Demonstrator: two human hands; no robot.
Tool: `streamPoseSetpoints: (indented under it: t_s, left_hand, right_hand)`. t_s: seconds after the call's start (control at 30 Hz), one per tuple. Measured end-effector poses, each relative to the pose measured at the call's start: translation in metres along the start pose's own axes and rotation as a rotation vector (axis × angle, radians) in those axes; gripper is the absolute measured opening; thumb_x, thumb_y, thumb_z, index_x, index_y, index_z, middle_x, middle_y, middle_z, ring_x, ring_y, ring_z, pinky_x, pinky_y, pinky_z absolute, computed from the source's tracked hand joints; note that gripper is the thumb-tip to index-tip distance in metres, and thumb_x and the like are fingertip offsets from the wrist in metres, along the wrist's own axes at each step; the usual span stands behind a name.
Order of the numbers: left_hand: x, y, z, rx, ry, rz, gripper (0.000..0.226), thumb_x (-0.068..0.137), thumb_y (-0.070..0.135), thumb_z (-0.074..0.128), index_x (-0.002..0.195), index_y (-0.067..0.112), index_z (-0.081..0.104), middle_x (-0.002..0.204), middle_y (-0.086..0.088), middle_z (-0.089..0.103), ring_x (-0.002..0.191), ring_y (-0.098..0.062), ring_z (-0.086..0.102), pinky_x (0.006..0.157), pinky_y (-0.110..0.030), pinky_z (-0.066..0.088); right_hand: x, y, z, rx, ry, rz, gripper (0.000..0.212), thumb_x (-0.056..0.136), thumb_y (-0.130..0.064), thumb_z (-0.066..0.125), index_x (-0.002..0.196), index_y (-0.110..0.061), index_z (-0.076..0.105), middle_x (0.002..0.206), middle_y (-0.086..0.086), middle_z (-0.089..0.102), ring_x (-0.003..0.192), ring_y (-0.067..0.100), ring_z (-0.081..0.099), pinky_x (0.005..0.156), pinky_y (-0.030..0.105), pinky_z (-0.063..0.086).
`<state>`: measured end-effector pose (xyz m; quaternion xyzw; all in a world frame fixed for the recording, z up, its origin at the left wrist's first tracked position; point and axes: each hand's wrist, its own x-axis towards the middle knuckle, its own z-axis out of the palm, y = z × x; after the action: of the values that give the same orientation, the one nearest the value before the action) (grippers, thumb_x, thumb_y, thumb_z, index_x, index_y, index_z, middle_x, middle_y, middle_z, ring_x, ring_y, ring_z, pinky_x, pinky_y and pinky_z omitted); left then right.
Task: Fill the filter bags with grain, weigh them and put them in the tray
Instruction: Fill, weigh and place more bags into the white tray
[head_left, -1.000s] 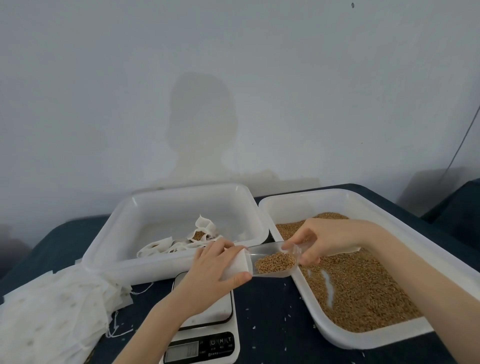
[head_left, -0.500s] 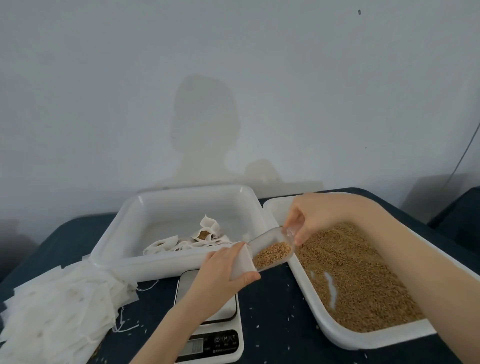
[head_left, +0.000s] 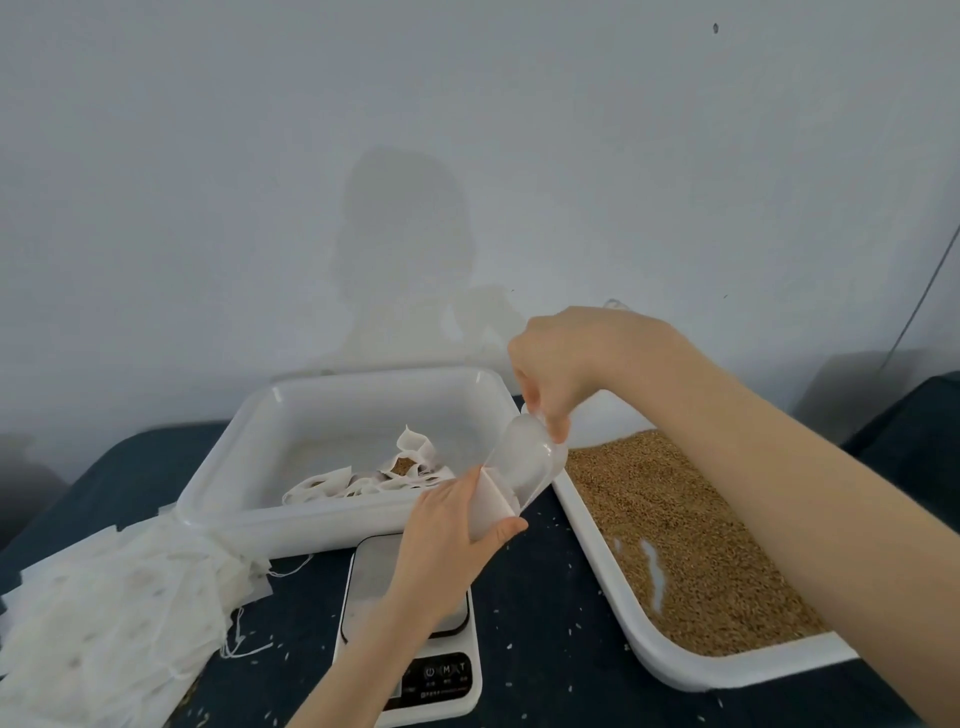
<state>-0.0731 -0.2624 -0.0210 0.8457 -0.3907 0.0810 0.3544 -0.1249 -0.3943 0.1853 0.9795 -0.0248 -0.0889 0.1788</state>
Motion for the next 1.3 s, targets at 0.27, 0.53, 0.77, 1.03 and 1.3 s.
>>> streamPoseSetpoints:
  t_s: [0.27,0.53,0.77,1.03,1.3]
  left_hand:
    - [-0.002,-0.005,0.001,-0.03,-0.055,-0.034,0.107,0.062,0.088,0.026,0.143,0.019,0.035,0.128,0.008,0.051,0.118,-0.013,0.045,0.086,-0.018,0.025]
    - [-0.006,-0.006,-0.001,-0.179,-0.156,0.086,0.081,0.075,0.078,0.038,0.141,0.031,0.028,0.125,0.03,0.039,0.11,0.012,0.037,0.092,-0.008,0.028]
    - [-0.007,-0.003,-0.002,-0.224,-0.155,0.027,0.041,0.088,0.056,0.047,0.121,0.05,0.024,0.114,0.029,0.042,0.107,0.019,0.038,0.084,-0.001,0.031]
    - [-0.007,0.002,0.008,-0.213,-0.198,0.061,0.068,0.084,0.035,0.07,0.12,0.057,0.016,0.121,0.038,0.028,0.112,0.011,0.033,0.092,-0.003,0.026]
    - [-0.008,0.002,0.015,-0.192,-0.179,0.081,0.072,0.085,0.035,0.068,0.121,0.065,0.013,0.127,0.046,0.021,0.119,0.017,0.027,0.1,-0.008,0.022]
  right_hand:
    - [-0.001,0.0,0.0,-0.006,0.047,-0.014,0.031,0.064,-0.035,0.083,0.092,-0.023,0.076,0.088,-0.007,0.07,0.067,0.008,0.058,0.053,0.023,0.041]
    - [-0.019,0.035,0.039,0.359,-0.001,-0.007,0.032,0.067,-0.036,0.082,0.098,-0.029,0.077,0.079,-0.024,0.067,0.086,0.002,0.065,0.076,0.031,0.057]
    - [-0.048,0.076,0.08,0.684,0.056,0.051,0.023,0.072,-0.034,0.081,0.095,-0.032,0.078,0.091,-0.014,0.075,0.095,0.009,0.068,0.095,0.038,0.051]
    - [-0.082,0.141,0.157,0.751,0.052,0.329,0.03,0.065,-0.05,0.075,0.086,-0.028,0.079,0.092,0.001,0.074,0.085,0.02,0.069,0.084,0.039,0.052]
    - [-0.046,0.137,0.253,0.629,-0.084,0.442,0.007,0.075,-0.037,0.08,0.076,-0.032,0.075,0.069,-0.014,0.07,0.05,-0.004,0.053,0.05,0.011,0.041]
